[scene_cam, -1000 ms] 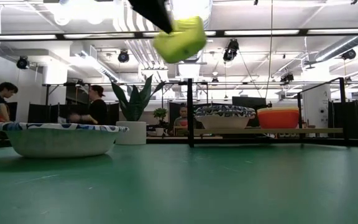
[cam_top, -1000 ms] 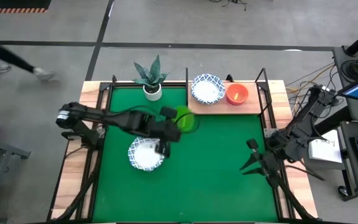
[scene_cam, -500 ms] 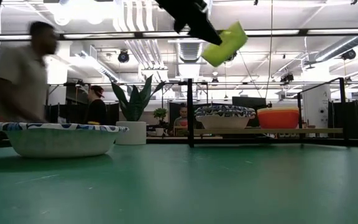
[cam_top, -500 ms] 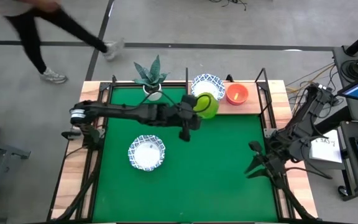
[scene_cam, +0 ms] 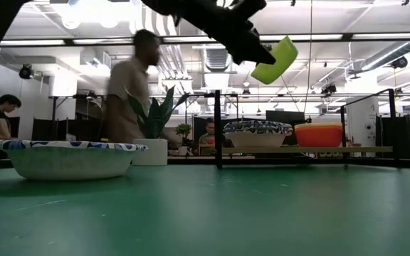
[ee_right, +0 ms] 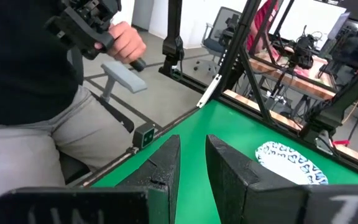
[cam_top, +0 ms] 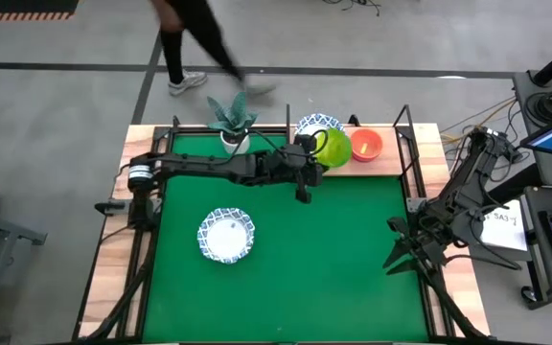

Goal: Place and stack bowls onto a shelf
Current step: Stack the green bowl on top of the yellow bowl on the shelf

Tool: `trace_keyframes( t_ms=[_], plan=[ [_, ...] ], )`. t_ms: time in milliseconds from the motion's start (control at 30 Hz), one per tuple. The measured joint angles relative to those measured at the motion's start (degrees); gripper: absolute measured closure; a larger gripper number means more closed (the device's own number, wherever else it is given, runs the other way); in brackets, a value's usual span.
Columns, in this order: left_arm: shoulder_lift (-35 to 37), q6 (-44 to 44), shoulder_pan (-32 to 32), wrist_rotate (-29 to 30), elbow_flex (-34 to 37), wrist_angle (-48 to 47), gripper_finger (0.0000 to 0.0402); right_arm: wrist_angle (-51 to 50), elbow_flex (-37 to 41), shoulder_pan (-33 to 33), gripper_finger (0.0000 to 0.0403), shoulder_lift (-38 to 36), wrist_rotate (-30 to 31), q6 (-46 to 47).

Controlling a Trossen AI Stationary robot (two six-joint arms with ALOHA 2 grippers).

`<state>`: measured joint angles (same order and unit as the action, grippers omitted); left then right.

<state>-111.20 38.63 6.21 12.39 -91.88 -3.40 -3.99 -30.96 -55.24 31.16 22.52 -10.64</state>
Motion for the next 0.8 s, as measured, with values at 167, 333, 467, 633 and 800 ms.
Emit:
trace_keyframes(
  t_ms=[167, 333, 467, 633, 800],
  plan=[
    [-2.5, 0.0, 1.4, -2.2, 0.0, 7.9, 0.0401, -0.2, 0.0, 0.0, 0.0337, 0.0, 0.0, -0.4],
    [-6.3, -0.1, 2.6, -3.0, -2.3, 10.4, 0.0401, -0.2, 0.0, 0.0, 0.0337, 0.0, 0.0, -0.5],
    [-10.5, 0.0, 3.4, -3.0, -8.7, 9.6, 0.0401, -0.2, 0.0, 0.0, 0.0337, 0.0, 0.0, -0.5],
    [-17.5, -0.1, 4.9, -4.2, -20.6, 1.8, 0.0401, -0.2, 0.0, 0.0, 0.0337, 0.0, 0.0, -0.4],
    [-24.3, -2.3, 6.5, -6.5, -32.1, -6.1, 0.0401, -0.3, 0.0, 0.0, 0.0337, 0.0, 0.0, 0.4]
  ],
)
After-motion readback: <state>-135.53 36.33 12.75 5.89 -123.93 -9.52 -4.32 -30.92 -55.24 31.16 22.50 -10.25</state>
